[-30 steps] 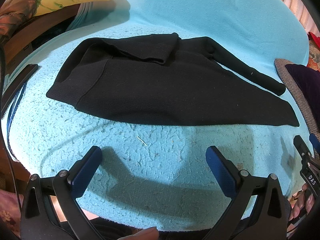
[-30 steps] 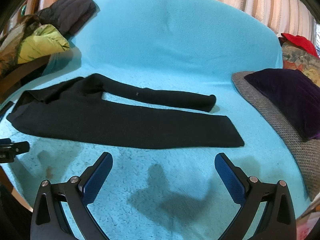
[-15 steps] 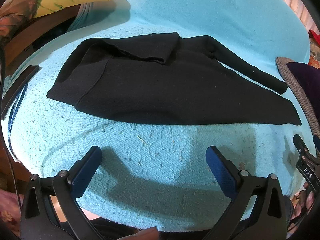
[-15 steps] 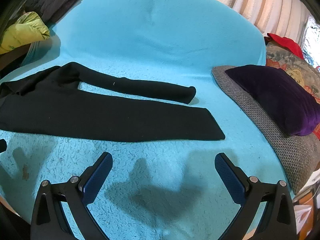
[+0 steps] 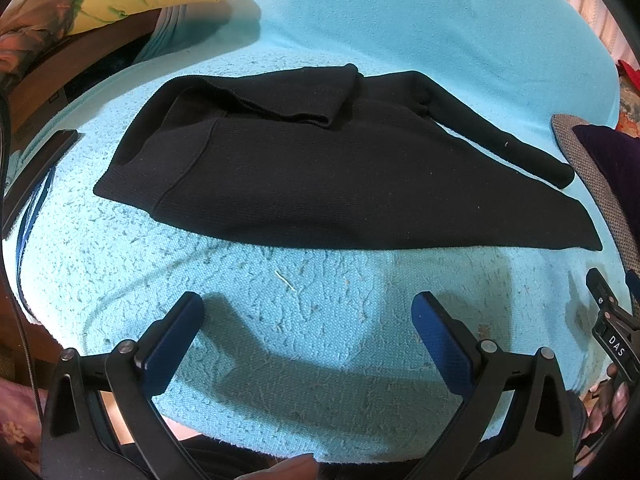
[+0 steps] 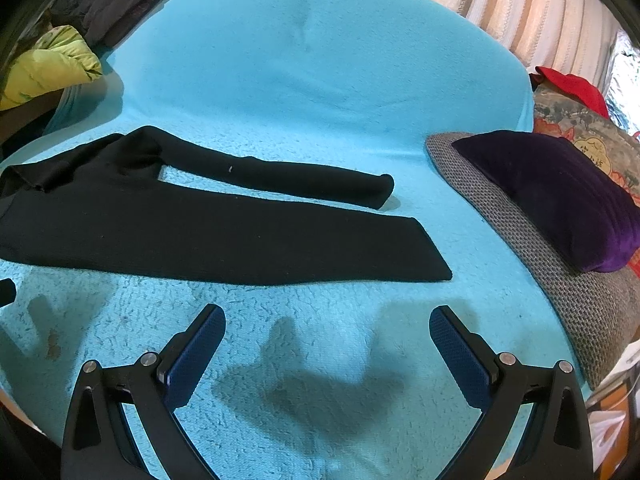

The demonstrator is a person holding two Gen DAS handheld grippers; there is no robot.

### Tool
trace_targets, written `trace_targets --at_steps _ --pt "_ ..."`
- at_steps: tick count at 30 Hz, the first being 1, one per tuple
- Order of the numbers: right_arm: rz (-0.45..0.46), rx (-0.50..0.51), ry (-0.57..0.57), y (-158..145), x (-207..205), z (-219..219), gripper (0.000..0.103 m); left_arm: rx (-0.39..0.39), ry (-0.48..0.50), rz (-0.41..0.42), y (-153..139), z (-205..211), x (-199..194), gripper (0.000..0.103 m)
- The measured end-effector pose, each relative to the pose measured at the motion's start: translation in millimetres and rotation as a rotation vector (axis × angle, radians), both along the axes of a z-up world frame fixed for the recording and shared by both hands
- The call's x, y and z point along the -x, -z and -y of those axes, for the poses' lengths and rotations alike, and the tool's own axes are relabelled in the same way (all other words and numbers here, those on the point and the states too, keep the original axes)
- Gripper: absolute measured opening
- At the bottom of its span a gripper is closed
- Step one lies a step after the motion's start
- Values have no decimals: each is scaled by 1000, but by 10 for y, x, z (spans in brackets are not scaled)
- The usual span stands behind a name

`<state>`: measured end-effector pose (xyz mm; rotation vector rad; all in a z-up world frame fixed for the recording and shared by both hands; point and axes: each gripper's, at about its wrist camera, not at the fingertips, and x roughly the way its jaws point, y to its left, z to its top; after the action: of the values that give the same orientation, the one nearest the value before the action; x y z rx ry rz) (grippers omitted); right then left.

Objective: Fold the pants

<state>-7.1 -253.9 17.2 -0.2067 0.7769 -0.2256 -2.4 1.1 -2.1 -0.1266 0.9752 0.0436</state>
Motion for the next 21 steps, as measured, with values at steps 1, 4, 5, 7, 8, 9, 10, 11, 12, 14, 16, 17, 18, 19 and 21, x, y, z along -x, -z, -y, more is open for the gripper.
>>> trace_targets --at_steps 1,4,5,7,8,9,10,11,12,14,16,17,18,19,21 --pt "0 0 -1 1 1 -1 102 0 0 0 0 -3 0 103" --pt "1 0 -1 -1 3 -7 102 -2 0 0 1 9 -1 103" --pt "1 -1 -1 2 2 -7 102 -2 0 0 0 -2 0 103" --pt "0 -3 -2 2 1 -7 102 -4 0 0 -3 6 -3 103" --pt "1 -5 -3 2 -1 -8 102 -4 0 0 6 -12 -7 103" --pt "1 -8 -5 1 -2 -5 102 -5 -1 -1 9 -8 -10 103" --pt "3 -12 -6 -1 -3 -6 102 -6 -1 -1 13 -9 -12 103" --pt "3 -14 -7 0 -4 -1 102 -8 -1 -1 14 -3 -11 103" --pt "5 -17 -9 -2 0 6 102 -8 -1 -1 17 -5 -10 103" --pt "9 -19 -12 -6 3 3 102 -5 -1 -1 16 -16 -11 103" --pt "8 -18 -15 -3 1 0 102 -4 -2 -1 19 -13 -11 103" --pt "7 -18 -17 -1 2 -1 102 -3 -2 -1 18 -16 -11 103" --pt "7 -17 -18 -1 2 -4 102 -2 -1 -1 14 -23 -11 103" --pt "7 -16 -20 -2 2 -6 102 -1 -1 -1 14 -19 -12 103" --pt "8 -16 -21 -5 4 0 102 1 -2 -1 12 -30 -11 103"
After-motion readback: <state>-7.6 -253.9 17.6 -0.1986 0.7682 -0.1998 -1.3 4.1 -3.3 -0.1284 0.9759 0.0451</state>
